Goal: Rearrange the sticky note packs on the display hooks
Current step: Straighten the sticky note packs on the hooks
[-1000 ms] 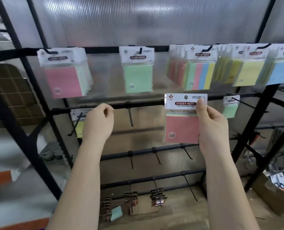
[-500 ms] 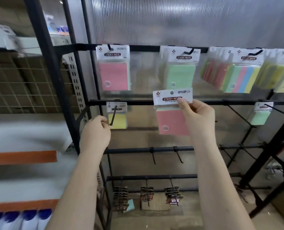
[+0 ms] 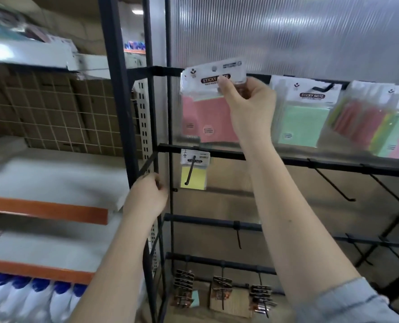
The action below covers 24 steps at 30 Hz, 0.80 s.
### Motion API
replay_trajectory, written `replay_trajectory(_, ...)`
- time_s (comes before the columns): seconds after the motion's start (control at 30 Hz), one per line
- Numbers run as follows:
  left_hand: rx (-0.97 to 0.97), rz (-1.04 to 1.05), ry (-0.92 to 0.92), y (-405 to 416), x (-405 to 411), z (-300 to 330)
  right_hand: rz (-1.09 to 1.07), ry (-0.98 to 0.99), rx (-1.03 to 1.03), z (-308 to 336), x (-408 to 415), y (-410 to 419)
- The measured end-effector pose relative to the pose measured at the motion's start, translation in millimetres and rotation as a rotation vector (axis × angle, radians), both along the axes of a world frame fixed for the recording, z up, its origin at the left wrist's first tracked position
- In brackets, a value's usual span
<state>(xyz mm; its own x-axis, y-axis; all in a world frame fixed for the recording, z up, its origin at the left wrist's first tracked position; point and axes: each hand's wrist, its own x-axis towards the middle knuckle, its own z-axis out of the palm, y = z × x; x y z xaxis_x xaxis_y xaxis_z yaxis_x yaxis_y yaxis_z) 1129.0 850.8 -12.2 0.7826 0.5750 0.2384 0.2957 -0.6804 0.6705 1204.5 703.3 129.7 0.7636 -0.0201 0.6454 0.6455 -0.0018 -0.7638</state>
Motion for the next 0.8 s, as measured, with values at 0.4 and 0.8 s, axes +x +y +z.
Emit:
replay_trajectory(0.4, -0.07, -0.025, -0.012, 14.7, 20.5, -3.0, 0.014, 0.106, 0.078, 0.1, 22.6, 34.0)
replay_trajectory(0.8, -0.077, -0.03, -0.061, 16.7, 36.5, -5.9, -0.312, -0.032, -0.15, -7.2, 33.9, 38.1)
